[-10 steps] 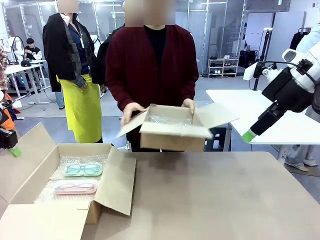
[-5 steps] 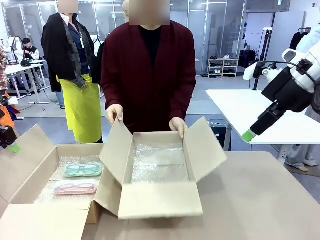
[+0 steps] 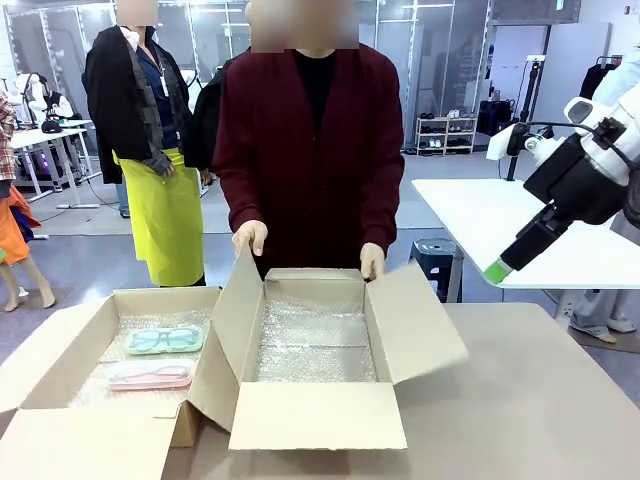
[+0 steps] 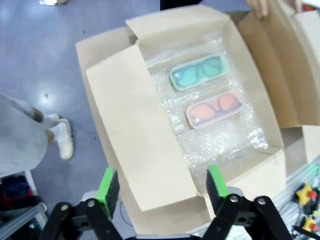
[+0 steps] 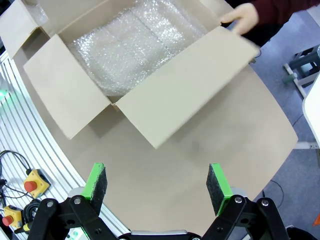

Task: Pack the glasses set securely to prepare it for shipping.
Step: Position the Package Box on the left side of the table.

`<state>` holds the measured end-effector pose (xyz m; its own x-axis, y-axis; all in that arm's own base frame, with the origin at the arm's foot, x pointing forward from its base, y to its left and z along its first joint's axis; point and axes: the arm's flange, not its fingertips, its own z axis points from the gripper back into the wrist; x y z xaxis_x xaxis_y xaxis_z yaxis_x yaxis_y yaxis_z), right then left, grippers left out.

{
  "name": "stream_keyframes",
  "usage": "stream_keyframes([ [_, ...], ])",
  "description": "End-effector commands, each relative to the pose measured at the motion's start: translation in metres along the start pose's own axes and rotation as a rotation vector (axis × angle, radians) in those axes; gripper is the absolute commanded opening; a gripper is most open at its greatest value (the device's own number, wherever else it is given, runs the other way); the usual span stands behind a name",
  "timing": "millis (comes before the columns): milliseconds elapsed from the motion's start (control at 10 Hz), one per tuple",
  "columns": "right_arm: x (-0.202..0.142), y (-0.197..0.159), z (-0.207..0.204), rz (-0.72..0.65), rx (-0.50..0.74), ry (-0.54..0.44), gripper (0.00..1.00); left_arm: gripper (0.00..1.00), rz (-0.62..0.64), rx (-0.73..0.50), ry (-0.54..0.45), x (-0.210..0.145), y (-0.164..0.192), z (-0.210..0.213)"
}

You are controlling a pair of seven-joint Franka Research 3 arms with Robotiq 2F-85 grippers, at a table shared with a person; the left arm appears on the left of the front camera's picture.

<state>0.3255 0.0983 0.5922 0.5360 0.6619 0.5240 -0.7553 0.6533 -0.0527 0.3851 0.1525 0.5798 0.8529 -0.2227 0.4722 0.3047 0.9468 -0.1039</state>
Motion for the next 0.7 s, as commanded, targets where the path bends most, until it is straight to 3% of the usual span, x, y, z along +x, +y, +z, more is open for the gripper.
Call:
stream_keyframes([
  [0, 0.001, 0.0, 0.001, 0.0, -0.007, 0.001, 1.0, 1.0, -0.074, 0.035, -0.011, -0.012, -0.024, 0.001],
  [600, 0.001, 0.0, 0.001, 0.0, -0.007, 0.001, 1.0, 1.0, -0.062, 0.012, -0.009, -0.006, -0.022, 0.009],
])
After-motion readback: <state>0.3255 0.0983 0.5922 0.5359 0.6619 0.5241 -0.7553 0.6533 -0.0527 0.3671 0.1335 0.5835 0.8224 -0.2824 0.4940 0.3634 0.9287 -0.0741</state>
